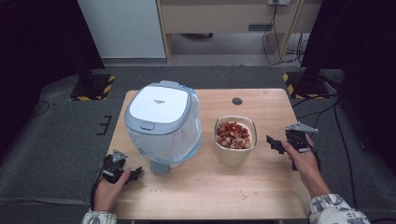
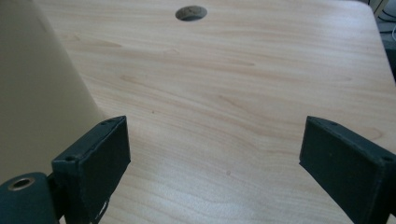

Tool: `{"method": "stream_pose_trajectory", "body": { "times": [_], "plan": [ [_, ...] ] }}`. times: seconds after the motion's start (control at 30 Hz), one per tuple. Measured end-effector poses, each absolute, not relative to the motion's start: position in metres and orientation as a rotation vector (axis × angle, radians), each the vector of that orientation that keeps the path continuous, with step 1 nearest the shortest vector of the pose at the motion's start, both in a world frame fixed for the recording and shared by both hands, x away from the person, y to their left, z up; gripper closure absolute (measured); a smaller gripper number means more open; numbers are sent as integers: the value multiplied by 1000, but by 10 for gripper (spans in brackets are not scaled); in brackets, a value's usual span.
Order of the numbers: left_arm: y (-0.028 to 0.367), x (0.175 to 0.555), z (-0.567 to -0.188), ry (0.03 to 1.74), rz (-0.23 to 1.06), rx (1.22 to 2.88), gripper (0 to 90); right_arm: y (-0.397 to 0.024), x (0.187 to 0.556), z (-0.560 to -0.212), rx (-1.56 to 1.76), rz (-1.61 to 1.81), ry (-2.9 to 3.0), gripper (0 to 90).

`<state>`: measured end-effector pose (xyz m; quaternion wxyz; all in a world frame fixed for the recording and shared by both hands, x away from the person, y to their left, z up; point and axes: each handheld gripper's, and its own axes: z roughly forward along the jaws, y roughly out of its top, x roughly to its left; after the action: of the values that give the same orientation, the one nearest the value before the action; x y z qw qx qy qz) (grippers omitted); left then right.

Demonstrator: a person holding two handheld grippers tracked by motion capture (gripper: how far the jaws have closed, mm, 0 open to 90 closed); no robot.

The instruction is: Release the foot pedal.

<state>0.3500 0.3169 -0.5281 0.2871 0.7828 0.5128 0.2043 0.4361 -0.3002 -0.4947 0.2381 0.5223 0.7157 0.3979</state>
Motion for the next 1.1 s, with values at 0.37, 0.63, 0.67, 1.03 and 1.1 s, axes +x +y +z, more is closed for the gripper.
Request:
{"method": "stream_pose_trajectory", "body": {
  "times": [0.37, 0.63, 0.67, 1.03, 1.1],
  "plan": [
    [315, 351, -531, 1352, 532, 2076, 55, -293, 430, -520, 1458, 987, 2015, 76],
    [315, 350, -532, 1344, 532, 2074, 46, -289, 427, -532, 1466, 951, 2026, 70],
    [315, 350, -532, 1342, 533, 2073, 46, -289, 426, -534, 1468, 910, 2043, 67],
    [313, 350, -534, 1335, 534, 2065, 29, -287, 422, -539, 1482, 873, 2070, 56],
    [313, 350, -534, 1331, 534, 2066, 27, -287, 420, -539, 1479, 874, 2071, 56]
  ]
}}
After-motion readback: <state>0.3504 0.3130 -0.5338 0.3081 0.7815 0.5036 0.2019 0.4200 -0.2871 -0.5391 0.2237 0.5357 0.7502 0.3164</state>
